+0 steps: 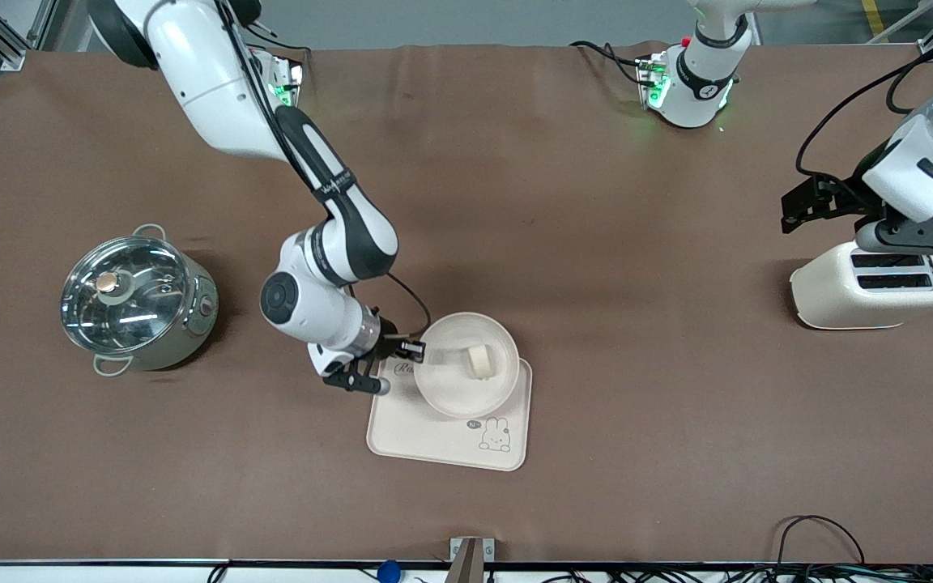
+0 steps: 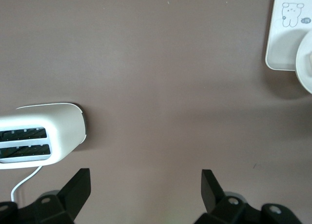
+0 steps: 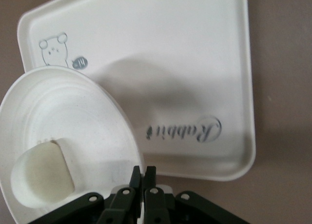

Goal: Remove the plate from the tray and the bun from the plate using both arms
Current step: 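Lift the plate off the tray with the right gripper while the left gripper approaches, then release the plate and withdraw the right gripper while the left gripper grasps the bun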

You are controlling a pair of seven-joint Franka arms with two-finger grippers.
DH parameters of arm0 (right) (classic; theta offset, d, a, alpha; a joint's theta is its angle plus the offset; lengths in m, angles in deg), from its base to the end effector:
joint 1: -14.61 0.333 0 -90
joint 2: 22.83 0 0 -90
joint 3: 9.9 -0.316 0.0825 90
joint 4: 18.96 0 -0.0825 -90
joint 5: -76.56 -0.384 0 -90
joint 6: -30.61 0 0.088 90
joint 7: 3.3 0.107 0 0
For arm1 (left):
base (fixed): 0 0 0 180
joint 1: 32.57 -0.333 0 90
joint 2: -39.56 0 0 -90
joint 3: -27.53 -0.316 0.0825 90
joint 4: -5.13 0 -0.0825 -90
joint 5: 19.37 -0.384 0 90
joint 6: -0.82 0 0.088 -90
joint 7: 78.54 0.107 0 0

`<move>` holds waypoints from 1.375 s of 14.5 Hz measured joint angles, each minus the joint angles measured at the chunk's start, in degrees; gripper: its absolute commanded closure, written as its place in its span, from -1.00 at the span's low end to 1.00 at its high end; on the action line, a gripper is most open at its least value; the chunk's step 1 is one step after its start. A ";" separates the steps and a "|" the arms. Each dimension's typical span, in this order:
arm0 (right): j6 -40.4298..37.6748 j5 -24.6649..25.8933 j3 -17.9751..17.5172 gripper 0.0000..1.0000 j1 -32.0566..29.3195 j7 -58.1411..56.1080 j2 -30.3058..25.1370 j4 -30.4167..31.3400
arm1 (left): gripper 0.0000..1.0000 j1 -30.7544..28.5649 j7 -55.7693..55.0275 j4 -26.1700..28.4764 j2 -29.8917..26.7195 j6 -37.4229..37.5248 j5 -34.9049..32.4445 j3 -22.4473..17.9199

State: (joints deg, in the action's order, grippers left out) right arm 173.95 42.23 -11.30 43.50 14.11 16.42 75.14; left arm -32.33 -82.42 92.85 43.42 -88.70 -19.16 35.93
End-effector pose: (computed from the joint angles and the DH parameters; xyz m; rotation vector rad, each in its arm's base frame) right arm 0.6111 0.3499 0.2310 -2.6806 0.3205 0.0196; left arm 0.5675 -0.0837 0.6049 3.1288 -0.1297 -0.0571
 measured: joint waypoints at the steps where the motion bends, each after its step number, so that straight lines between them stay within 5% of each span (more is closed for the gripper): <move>1: 3.48 -0.20 -1.51 0.99 0.13 -0.07 -2.58 5.30 | -1.00 0.02 -0.10 -0.01 0.55 -0.02 0.00 0.05; 5: 16.35 -0.36 -8.11 0.99 1.38 -0.06 -8.51 22.20 | -1.00 0.92 -3.00 0.00 3.28 -0.76 0.00 0.36; 8: 22.55 -0.37 -10.07 0.96 1.85 -0.07 -9.18 28.03 | -1.00 3.58 -8.18 0.20 6.40 -0.84 0.00 0.52; 9: 22.80 -0.37 -10.17 0.49 1.85 -0.08 -9.38 28.23 | -1.00 4.85 -10.61 0.27 7.72 -0.88 0.00 0.54; 10: 22.63 -0.37 -10.13 -0.26 1.83 -0.08 -9.61 28.38 | -1.00 6.15 -13.21 0.34 9.07 -0.92 0.00 0.57; 11: 22.44 -0.37 -10.06 -0.49 1.81 -0.08 -9.82 28.62 | -1.00 7.42 -15.64 0.43 10.44 -0.95 0.00 0.61; 12: 22.35 -0.37 -10.00 -0.99 1.78 -0.08 -9.95 28.85 | -1.00 8.56 -17.79 0.56 11.71 -1.13 0.00 0.65; 16: 22.18 -0.43 -9.92 -1.00 1.56 0.21 -11.79 29.85 | -1.00 12.53 -27.37 0.90 16.30 -5.22 0.02 0.81; 20: 15.83 -0.58 -9.09 -1.00 -2.88 1.92 -20.53 29.83 | -1.00 18.62 -39.77 0.96 20.21 -11.24 0.08 1.15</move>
State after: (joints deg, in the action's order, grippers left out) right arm 189.78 41.65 -20.39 40.62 16.04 -4.11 104.97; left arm -13.70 -122.19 93.81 63.63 -99.94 -19.08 37.08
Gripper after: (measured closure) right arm 0.009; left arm 0.000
